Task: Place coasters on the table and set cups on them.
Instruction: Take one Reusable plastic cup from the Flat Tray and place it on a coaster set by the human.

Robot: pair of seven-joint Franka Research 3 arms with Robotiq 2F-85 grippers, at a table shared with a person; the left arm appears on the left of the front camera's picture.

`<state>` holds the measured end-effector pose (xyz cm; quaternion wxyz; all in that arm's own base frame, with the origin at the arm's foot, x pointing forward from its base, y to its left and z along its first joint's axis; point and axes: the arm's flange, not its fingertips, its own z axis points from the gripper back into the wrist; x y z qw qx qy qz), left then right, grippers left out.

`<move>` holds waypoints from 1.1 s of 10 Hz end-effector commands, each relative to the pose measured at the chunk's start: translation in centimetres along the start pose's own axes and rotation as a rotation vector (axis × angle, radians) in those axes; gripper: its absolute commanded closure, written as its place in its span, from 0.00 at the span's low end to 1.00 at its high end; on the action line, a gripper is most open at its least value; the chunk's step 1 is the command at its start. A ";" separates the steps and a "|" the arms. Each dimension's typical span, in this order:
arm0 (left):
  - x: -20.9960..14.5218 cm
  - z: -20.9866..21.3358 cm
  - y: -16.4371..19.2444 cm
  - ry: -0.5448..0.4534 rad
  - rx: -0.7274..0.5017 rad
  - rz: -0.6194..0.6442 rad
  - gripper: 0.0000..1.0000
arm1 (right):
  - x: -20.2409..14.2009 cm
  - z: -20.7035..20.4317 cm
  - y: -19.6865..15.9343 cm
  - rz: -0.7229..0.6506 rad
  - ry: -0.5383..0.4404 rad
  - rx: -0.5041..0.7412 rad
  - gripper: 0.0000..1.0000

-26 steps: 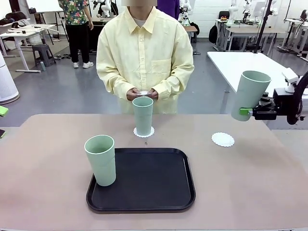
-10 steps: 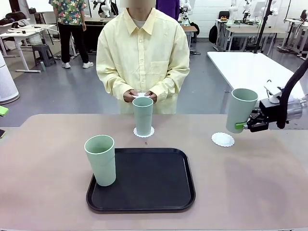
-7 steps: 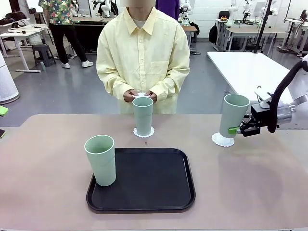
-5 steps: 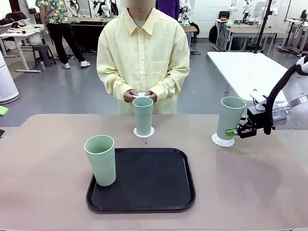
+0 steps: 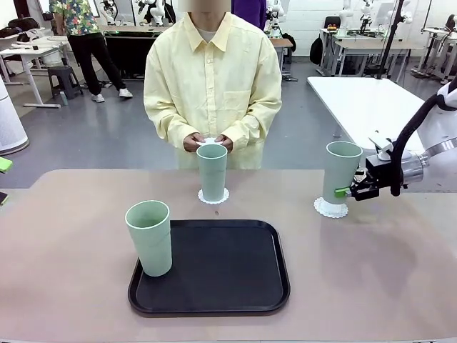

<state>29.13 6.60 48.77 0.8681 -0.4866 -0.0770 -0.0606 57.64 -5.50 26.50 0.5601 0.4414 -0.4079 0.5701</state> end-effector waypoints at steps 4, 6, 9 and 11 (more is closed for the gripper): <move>0.0 0.0 0.1 -0.007 -0.020 -0.021 0.00 | -0.6 -0.3 -0.1 0.006 -0.031 0.034 0.19; 0.0 0.0 0.1 -0.007 -0.020 -0.021 0.00 | -1.4 -0.4 -0.6 0.028 -0.037 0.018 0.19; 0.0 0.0 0.1 -0.007 -0.020 -0.021 0.00 | -2.1 -0.4 -1.0 0.031 -0.034 -0.010 0.19; 0.0 0.0 0.1 -0.007 -0.020 -0.021 0.00 | -2.1 -0.4 -1.1 0.041 -0.045 -0.015 0.19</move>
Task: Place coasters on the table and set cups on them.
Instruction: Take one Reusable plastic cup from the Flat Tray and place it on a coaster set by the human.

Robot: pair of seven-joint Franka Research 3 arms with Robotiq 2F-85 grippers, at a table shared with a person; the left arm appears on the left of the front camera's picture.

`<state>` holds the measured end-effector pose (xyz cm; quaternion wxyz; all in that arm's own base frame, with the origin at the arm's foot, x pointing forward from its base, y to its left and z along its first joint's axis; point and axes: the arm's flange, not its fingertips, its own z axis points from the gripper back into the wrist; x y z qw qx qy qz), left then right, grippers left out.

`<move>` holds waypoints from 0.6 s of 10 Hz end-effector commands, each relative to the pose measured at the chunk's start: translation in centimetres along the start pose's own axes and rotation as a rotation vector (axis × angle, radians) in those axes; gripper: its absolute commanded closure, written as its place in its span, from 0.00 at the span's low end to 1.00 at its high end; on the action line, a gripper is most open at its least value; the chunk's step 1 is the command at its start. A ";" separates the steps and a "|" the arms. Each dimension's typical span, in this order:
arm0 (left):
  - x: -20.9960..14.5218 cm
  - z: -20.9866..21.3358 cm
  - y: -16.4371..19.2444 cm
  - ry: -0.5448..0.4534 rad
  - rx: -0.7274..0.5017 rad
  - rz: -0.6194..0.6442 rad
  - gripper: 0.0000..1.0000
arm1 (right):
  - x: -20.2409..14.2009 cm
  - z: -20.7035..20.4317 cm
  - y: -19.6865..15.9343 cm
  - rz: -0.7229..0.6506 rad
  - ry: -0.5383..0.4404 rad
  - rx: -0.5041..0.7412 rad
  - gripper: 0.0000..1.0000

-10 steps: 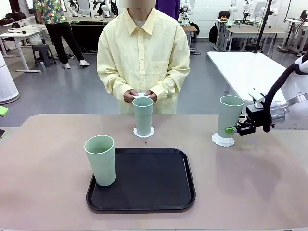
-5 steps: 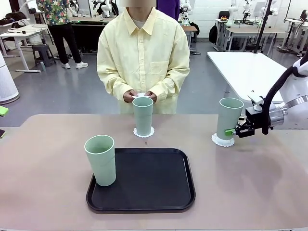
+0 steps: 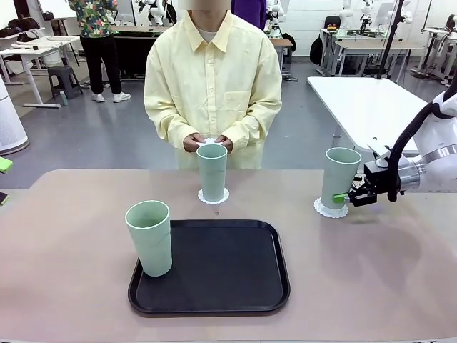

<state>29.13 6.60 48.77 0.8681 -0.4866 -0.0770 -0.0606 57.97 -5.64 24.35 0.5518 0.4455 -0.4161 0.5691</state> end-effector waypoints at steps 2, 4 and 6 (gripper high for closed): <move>0.0 0.0 0.1 -0.007 -0.020 -0.021 0.00 | -0.3 0.1 -1.1 0.029 -0.042 -0.010 0.19; 0.0 0.0 0.1 -0.007 -0.020 -0.021 0.00 | -0.8 0.0 -1.4 0.020 -0.048 -0.003 0.19; 0.0 0.0 0.1 -0.007 -0.020 -0.021 0.00 | -1.2 0.0 -1.3 0.009 -0.048 0.002 0.19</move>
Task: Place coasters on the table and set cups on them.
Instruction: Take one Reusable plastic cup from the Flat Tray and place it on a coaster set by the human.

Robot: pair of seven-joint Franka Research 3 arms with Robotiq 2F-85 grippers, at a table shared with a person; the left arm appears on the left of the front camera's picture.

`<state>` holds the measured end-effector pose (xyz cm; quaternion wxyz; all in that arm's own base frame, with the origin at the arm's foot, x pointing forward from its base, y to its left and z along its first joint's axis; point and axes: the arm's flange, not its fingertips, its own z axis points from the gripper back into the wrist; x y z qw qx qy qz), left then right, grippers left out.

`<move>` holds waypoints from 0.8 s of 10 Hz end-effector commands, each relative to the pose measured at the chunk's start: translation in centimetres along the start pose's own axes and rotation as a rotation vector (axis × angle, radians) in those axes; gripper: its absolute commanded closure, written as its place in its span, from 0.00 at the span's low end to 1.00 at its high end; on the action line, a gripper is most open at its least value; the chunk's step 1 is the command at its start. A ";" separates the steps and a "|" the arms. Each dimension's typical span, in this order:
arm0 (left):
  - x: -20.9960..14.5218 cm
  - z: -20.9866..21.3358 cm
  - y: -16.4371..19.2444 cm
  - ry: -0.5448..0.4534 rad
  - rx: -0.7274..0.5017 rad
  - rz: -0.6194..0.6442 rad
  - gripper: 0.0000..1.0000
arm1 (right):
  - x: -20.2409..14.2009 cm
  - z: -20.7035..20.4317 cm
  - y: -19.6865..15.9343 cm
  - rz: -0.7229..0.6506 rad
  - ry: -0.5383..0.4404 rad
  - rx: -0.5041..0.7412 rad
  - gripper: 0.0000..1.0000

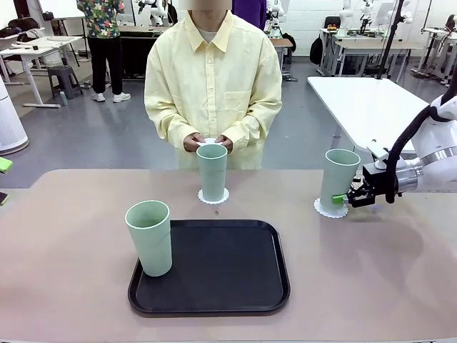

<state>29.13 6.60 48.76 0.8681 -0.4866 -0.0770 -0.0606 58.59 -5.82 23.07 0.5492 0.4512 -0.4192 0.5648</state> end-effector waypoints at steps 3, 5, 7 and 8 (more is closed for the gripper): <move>0.0 0.0 0.1 -0.007 -0.020 -0.021 0.00 | -0.1 0.1 -0.7 0.002 -0.037 0.003 0.19; 0.0 0.0 0.1 -0.007 -0.020 -0.021 0.00 | -0.3 -0.1 -0.7 -0.007 -0.032 0.010 0.19; 0.0 0.0 0.1 -0.007 -0.020 -0.021 0.00 | -0.4 -0.2 -0.7 -0.012 -0.029 0.012 0.19; 0.0 0.0 0.1 -0.007 -0.020 -0.021 0.00 | -0.5 -0.2 -0.8 -0.016 -0.028 0.013 0.19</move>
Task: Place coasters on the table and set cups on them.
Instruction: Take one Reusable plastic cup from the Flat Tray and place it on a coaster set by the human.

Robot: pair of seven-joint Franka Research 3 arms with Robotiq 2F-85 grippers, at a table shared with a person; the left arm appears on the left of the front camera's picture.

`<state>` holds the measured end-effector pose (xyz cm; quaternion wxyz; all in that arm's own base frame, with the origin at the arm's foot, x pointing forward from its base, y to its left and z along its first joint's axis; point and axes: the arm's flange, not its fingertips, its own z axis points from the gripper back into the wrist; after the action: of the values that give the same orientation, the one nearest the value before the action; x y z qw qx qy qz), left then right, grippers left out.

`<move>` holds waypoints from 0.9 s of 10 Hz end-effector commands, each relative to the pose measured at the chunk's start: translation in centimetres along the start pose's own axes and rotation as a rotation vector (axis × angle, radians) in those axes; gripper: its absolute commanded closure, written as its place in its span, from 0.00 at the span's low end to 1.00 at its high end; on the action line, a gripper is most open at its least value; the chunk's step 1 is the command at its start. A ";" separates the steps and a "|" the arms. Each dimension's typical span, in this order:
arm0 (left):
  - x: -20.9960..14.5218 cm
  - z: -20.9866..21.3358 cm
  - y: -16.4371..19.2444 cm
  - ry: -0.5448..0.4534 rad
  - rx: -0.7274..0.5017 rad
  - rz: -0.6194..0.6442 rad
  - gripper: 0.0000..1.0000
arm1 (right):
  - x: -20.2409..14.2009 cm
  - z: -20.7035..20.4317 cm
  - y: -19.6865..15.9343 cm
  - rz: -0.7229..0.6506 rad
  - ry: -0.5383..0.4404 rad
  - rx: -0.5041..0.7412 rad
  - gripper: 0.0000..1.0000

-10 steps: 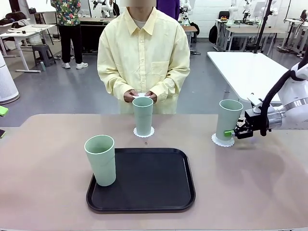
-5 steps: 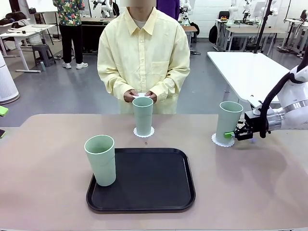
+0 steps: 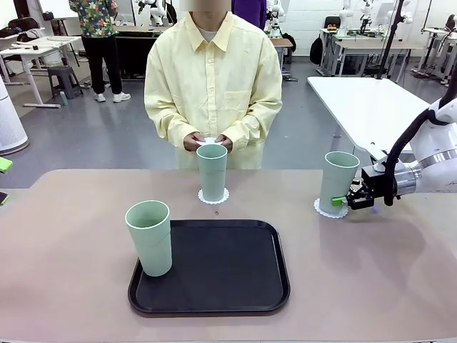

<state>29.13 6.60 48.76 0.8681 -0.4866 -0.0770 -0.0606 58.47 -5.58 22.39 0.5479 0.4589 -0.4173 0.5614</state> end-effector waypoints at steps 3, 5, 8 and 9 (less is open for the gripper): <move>0.0 0.0 0.1 -0.007 -0.020 -0.021 0.00 | -0.1 0.1 -1.0 -0.015 -0.013 0.006 0.19; 0.0 0.0 0.1 -0.007 -0.020 -0.021 0.00 | -0.4 0.1 -1.1 -0.021 -0.008 0.009 0.19; 0.0 0.0 0.1 -0.007 -0.020 -0.021 0.00 | -0.6 0.1 -1.1 -0.024 -0.002 0.011 0.19; 0.0 0.0 0.1 -0.007 -0.020 -0.021 0.00 | -0.5 0.1 -1.0 -0.022 0.004 0.015 0.00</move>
<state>29.13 6.60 48.77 0.8681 -0.4866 -0.0770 -0.0606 58.50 -5.59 21.69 0.5501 0.4623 -0.4139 0.5589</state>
